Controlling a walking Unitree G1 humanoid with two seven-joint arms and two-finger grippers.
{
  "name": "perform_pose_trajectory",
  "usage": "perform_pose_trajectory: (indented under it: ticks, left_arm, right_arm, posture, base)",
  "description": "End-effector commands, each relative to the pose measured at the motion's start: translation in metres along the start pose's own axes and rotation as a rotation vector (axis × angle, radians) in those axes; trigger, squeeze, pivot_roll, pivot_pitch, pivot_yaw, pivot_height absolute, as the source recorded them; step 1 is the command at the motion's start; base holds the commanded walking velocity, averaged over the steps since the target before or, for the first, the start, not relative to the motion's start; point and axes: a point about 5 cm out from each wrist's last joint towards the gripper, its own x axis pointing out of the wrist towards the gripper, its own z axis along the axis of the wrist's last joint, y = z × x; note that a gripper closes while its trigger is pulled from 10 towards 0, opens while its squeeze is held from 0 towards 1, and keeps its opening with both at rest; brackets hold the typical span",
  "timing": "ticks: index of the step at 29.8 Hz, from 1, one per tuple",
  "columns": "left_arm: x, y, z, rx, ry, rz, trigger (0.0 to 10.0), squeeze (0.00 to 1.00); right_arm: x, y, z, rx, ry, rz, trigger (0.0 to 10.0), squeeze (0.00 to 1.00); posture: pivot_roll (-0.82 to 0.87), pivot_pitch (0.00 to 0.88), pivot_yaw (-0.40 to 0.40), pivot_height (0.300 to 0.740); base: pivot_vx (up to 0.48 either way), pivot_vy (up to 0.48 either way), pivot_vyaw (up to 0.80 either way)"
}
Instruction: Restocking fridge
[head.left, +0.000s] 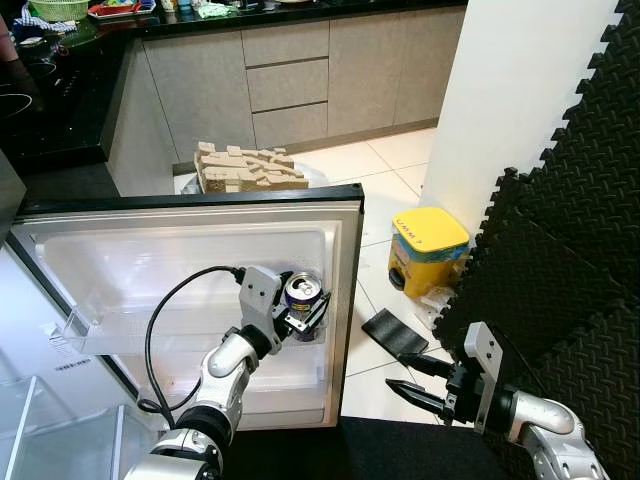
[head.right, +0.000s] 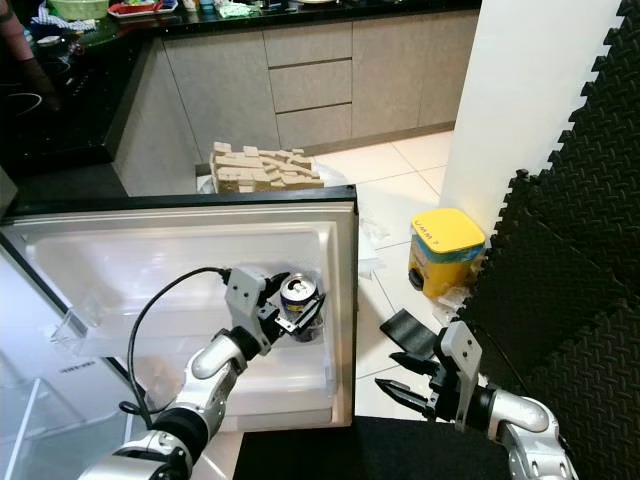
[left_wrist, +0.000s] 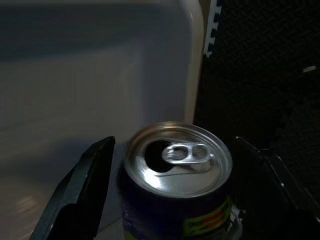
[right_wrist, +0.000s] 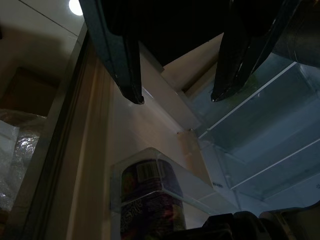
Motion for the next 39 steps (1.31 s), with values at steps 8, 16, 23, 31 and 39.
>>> perform_pose_trajectory:
  ticks: [8,16,23,31,39]
  left_arm:
    - [-0.013,0.016,0.003,0.013,-0.023,0.044,10.0,0.0]
    - [-0.031,0.04,0.011,0.012,-0.065,0.132,10.0,0.0]
    - [-0.038,0.045,0.012,-0.009,-0.079,0.134,10.0,0.0]
    - [-0.034,0.032,0.007,-0.06,-0.069,0.048,10.0,0.0]
    - [-0.033,0.04,0.005,-0.114,-0.047,0.13,10.0,0.0]
  right_arm:
    - [-0.001,0.001,0.002,0.003,-0.006,0.017,10.0,0.0]
    - [-0.001,0.001,0.001,0.016,-0.007,0.03,10.0,0.0]
    - [0.0,0.001,0.0,0.024,-0.005,0.035,10.0,0.0]
    - [0.0,0.001,-0.001,0.027,-0.004,0.033,10.0,0.0]
    - [-0.002,0.002,-0.002,0.027,0.005,0.026,10.0,0.0]
  posture:
    - [-0.08,0.012,0.045,0.74]
    - [-0.08,0.01,0.042,0.74]
    - [-0.07,0.009,0.037,0.74]
    - [-0.07,0.01,0.038,0.74]
    - [-0.07,0.011,0.04,0.74]
  base:
    - [0.0,0.0,0.0]
    - [0.0,0.0,0.0]
    - [0.0,0.0,0.0]
    - [0.0,0.0,0.0]
    - [0.0,0.0,0.0]
